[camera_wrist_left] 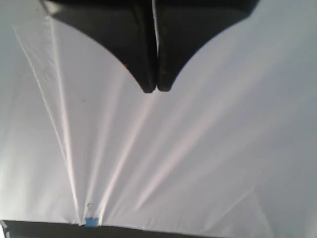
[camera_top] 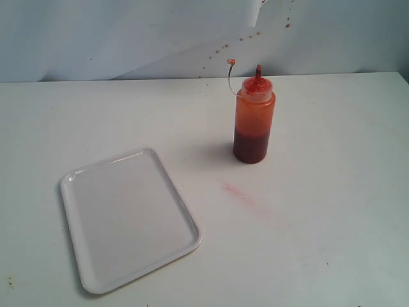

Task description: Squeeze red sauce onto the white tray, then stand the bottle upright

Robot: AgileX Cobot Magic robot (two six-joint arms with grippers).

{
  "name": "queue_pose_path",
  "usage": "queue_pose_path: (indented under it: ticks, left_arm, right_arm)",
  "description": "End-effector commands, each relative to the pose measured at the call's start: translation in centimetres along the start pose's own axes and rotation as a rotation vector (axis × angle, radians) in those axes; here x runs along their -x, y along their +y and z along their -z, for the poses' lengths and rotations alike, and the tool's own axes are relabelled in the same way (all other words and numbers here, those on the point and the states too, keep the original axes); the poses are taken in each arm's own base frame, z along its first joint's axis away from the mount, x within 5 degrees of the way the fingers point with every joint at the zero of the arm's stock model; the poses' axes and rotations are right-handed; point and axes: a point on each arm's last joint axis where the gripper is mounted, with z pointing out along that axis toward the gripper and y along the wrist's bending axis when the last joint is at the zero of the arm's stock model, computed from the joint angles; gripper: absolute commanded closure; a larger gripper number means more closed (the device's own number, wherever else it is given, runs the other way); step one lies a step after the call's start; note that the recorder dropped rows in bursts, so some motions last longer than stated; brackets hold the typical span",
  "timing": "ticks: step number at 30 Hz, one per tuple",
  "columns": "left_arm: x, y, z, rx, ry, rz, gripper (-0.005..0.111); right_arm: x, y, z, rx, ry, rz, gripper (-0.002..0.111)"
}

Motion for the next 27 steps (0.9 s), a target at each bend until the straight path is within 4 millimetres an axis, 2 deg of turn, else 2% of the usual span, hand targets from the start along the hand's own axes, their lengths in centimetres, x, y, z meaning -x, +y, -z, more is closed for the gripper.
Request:
queue_pose_path:
  ticks: [1, 5, 11, 14, 17, 20, 23, 26, 27]
  left_arm:
    - [0.8, -0.8, 0.2, -0.081, -0.108, -0.069, 0.107]
    - [0.3, -0.7, -0.6, -0.087, -0.066, -0.076, 0.107]
    - [-1.1, -0.8, -3.0, -0.139, -0.021, -0.026, 0.107]
    - [-1.7, -0.8, -4.9, -0.163, -0.013, 0.011, 0.107]
    - [-3.1, -0.6, -7.8, -0.173, 0.079, 0.027, 0.107]
    - [-6.1, -0.7, -11.0, -0.243, 0.229, 0.032, 0.107]
    - [-9.5, -1.6, -13.4, -0.42, 0.309, 0.021, 0.107]
    - [-13.8, -2.0, -15.5, -0.57, 0.408, 0.005, 0.107]
    - [-15.9, -2.2, -15.9, -0.626, 0.462, 0.014, 0.107]
  right_arm:
    - [-0.1, 0.0, 0.0, 0.0, -0.004, -0.005, 0.108]
    - [-0.1, 0.0, 0.0, 0.0, -0.004, -0.005, 0.108]
    - [-0.1, 0.0, 0.0, 0.0, -0.004, -0.005, 0.108]
    - [-0.1, 0.0, 0.0, 0.0, -0.004, -0.005, 0.108]
    - [-0.1, 0.0, 0.0, 0.0, -0.004, -0.005, 0.108]
    - [-0.1, 0.0, 0.0, 0.0, -0.004, -0.005, 0.108]
    - [-0.1, 0.0, 0.0, 0.0, -0.004, -0.005, 0.108]
    - [-0.1, 0.0, 0.0, 0.0, -0.004, -0.005, 0.108]
    - [-0.1, 0.0, 0.0, 0.0, -0.004, -0.005, 0.108]
